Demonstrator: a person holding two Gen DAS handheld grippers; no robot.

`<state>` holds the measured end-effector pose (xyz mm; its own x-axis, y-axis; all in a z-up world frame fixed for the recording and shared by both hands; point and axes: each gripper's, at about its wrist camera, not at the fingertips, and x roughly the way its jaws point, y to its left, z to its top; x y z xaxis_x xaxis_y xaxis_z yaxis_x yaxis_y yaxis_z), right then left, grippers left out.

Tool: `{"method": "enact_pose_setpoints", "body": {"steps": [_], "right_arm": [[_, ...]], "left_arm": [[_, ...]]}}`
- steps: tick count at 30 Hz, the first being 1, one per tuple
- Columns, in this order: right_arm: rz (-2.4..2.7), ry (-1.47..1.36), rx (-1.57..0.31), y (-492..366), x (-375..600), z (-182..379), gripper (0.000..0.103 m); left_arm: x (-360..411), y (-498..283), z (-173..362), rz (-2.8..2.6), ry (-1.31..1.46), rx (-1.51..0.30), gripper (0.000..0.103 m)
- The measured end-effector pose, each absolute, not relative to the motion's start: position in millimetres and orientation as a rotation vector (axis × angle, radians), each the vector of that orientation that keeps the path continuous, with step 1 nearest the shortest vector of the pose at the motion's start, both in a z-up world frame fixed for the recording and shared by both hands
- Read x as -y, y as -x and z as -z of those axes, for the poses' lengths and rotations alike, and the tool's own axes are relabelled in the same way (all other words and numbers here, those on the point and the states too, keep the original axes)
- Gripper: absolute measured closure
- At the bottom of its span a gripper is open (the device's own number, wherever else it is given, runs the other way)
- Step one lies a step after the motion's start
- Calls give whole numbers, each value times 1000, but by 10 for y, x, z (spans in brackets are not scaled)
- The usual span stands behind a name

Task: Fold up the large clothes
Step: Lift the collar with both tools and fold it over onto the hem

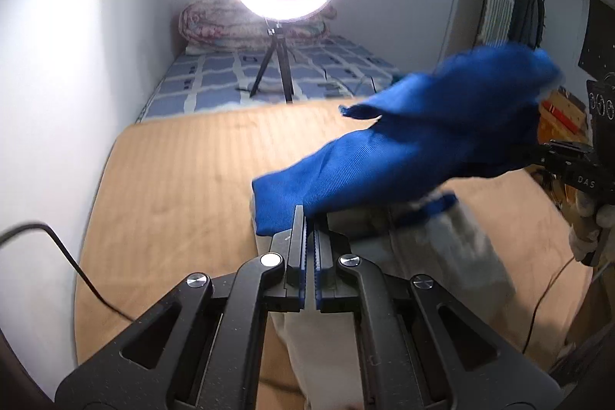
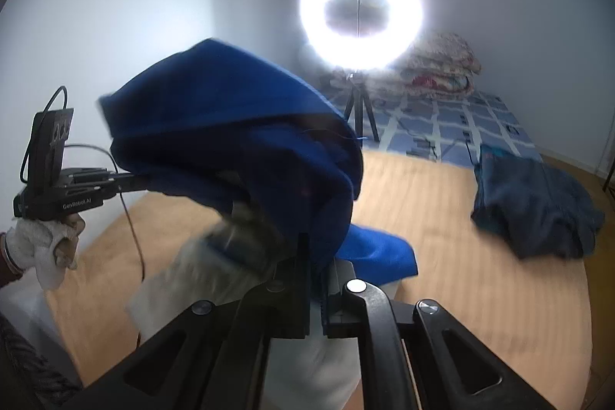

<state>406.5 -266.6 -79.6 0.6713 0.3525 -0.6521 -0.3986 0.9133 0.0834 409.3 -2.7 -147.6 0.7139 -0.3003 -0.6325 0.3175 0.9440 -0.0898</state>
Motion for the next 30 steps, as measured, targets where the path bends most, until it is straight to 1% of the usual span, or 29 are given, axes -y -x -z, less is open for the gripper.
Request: {"method": "enact_pose_setpoints", "body": {"steps": [5, 8, 11, 13, 17, 18, 20, 21, 23, 24, 25, 26, 28, 30], "right_arm": [[-409, 121, -766, -3541, 2572, 1075, 102], [-397, 155, -792, -3328, 2519, 1286, 102], [-385, 168, -828, -3164, 2484, 1506, 102], [-365, 230, -836, -3070, 2440, 1631, 102], [-315, 310, -859, -2957, 2456, 1783, 100], [-310, 312, -869, -2955, 2478, 1782, 99], [-304, 322, -892, -2895, 2543, 1767, 83], [-295, 335, -902, -2845, 2612, 1748, 79], [-278, 319, -910, -2739, 2718, 1687, 70], [-272, 279, -916, -2702, 2821, 1639, 65], [-272, 231, -918, -2687, 2912, 1596, 53], [-276, 158, -914, -2688, 3015, 1539, 41], [-299, -8, -899, -2751, 3200, 1448, 35], [-336, -191, -890, -2856, 3354, 1422, 30]], "left_arm": [[29, -3676, 1720, 343, -59, -738, 103], [7, -3487, 1959, 344, -61, -787, 103], [45, -3341, 2205, 340, -100, -834, 103], [79, -3279, 2346, 339, -128, -868, 103], [55, -3169, 2460, 341, -150, -911, 103], [14, -3139, 2435, 345, -139, -911, 103], [-74, -3092, 2369, 353, -106, -910, 103], [-146, -3084, 2317, 358, -66, -907, 103], [-292, -3096, 2228, 368, 39, -905, 89], [-378, -3114, 2187, 377, 112, -899, 66], [-435, -3151, 2148, 380, 171, -889, 46], [-485, -3196, 2123, 381, 230, -878, 42], [-576, -3352, 2123, 389, 362, -897, 41], [-601, -3545, 2211, 402, 483, -955, 41]]}}
